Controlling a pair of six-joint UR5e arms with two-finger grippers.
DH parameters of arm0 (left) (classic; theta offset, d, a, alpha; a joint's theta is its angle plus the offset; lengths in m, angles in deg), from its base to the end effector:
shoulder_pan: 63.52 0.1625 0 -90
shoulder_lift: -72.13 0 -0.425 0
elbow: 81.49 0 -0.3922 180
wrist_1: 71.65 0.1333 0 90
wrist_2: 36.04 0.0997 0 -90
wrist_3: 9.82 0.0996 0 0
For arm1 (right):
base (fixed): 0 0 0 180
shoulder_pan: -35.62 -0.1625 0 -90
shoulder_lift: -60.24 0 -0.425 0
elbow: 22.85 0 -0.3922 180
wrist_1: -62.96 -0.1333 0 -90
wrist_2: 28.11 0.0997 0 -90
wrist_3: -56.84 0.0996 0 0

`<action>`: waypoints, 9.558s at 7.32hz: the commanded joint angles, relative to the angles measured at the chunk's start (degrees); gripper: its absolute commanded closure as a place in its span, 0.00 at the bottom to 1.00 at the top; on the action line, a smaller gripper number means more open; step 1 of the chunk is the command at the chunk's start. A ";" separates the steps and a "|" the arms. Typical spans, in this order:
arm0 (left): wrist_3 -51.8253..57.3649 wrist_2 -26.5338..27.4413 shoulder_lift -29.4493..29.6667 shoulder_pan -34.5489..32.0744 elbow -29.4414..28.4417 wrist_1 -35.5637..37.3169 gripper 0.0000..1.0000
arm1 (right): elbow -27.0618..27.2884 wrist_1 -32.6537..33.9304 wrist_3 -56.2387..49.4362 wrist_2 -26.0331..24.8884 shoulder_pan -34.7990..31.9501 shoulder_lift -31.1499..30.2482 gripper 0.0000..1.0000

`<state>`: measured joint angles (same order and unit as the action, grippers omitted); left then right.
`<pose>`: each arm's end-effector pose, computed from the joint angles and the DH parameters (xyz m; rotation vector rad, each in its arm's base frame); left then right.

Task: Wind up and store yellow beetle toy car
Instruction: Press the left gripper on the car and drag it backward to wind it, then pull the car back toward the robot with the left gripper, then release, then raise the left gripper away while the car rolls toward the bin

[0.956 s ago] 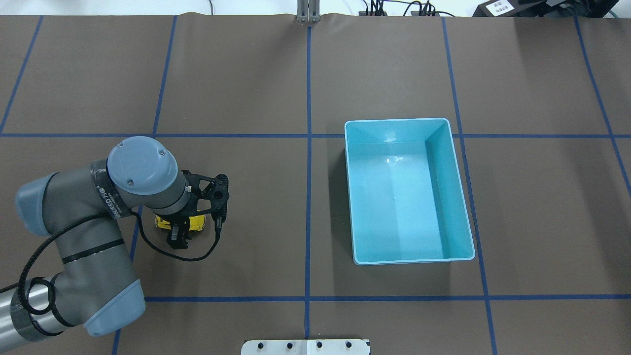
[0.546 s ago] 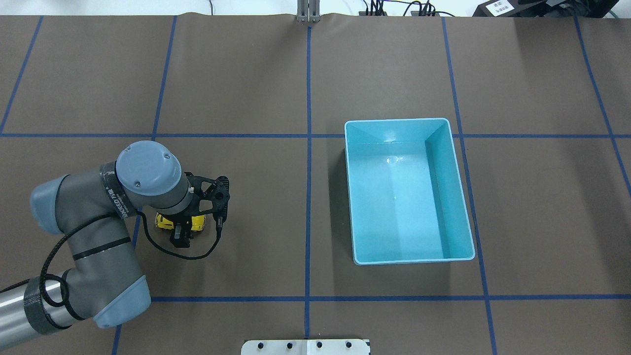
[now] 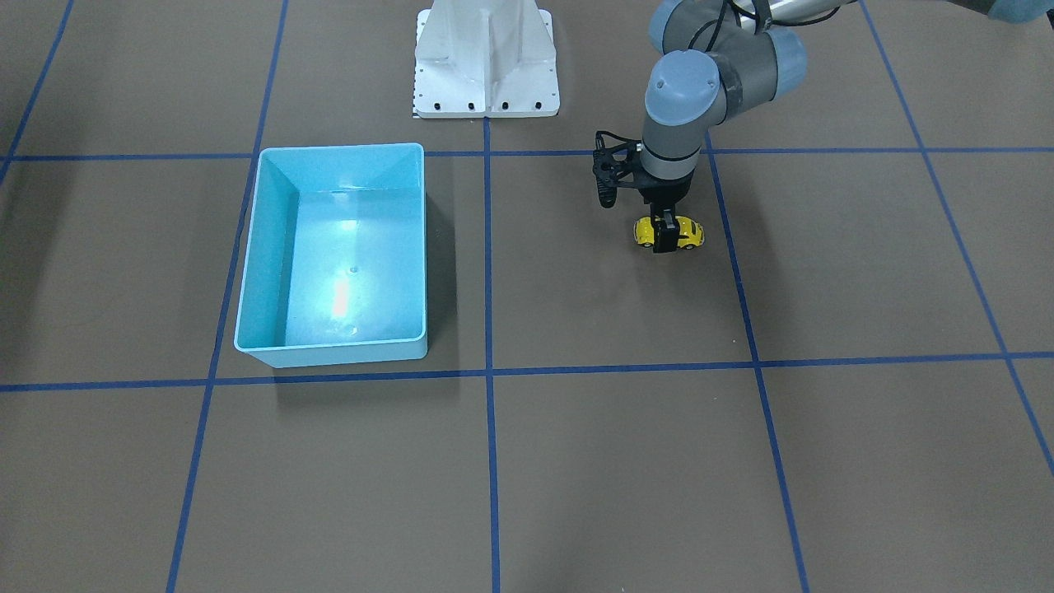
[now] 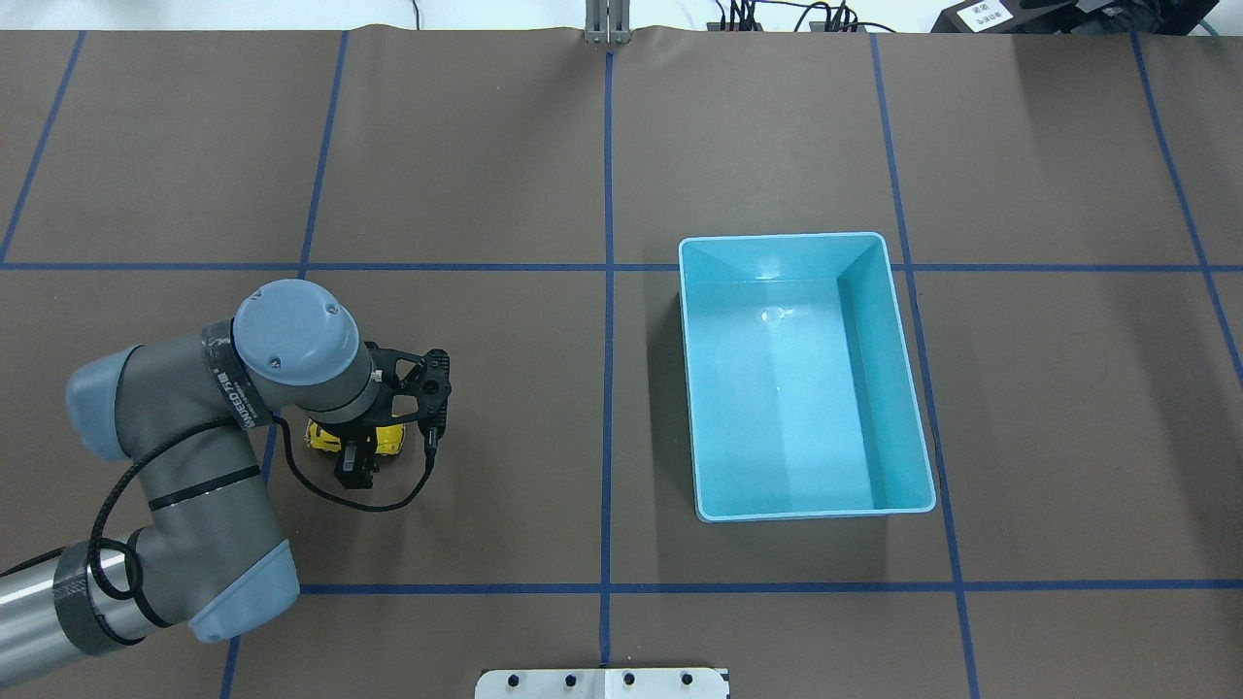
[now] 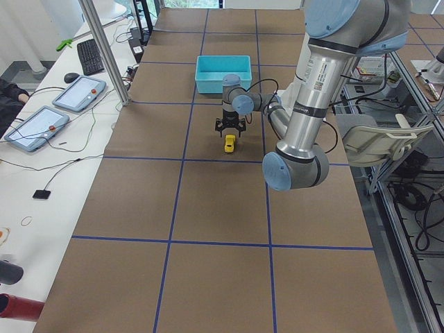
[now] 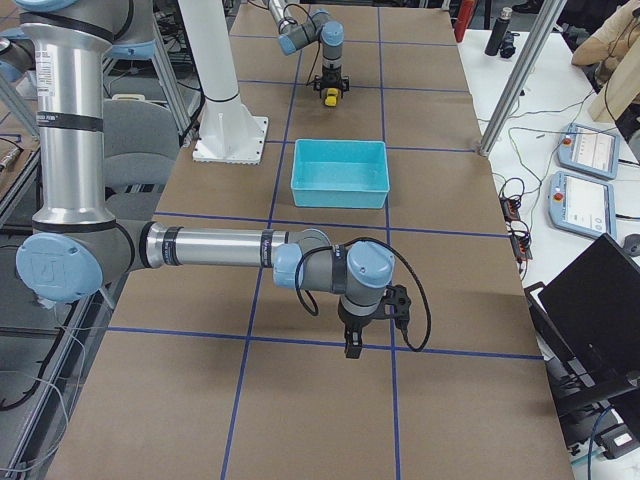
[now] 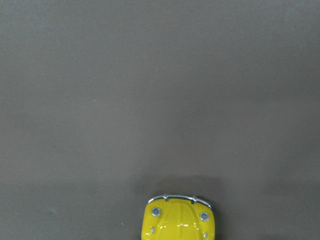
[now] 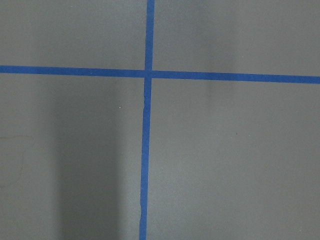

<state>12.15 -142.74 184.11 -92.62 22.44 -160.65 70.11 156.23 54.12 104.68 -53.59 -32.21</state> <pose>0.4848 -0.3896 0.3478 0.5248 0.5155 1.4763 0.0592 -0.4709 0.6614 -0.0333 -0.7474 -0.0404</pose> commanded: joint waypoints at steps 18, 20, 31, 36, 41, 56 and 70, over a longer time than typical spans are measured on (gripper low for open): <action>0.00 -5.72 -4.74 -1.23 5.05 -4.51 1.00 | -0.67 0.07 -0.09 -0.07 0.00 -0.36 0.00; -0.61 -5.63 -4.66 -1.58 5.05 -5.21 1.00 | -0.68 0.07 -0.09 0.02 0.00 -0.45 0.00; -9.05 -5.28 -6.06 -1.93 0.41 -18.99 0.82 | -0.67 -0.02 -0.79 -0.33 0.00 -0.19 0.00; -10.90 -5.37 -6.06 -2.28 -1.36 -21.03 0.79 | -1.63 -1.34 -0.79 -0.77 0.00 -1.15 0.00; -10.90 -5.63 -9.66 -2.37 -1.01 -24.46 0.79 | -1.99 -6.41 -0.70 -1.56 0.00 -0.80 0.00; -10.72 -11.61 -25.13 -6.68 -1.19 -42.29 0.73 | -0.41 -6.79 -0.26 -1.12 0.00 -0.89 0.00; -11.69 -18.01 -27.51 -19.30 -2.15 -42.67 0.00 | 0.12 -6.61 -0.26 -1.12 0.00 -0.72 0.00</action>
<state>0.57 -159.86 156.35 -108.39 20.29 -205.02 70.20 149.60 53.85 103.55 -53.59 -32.87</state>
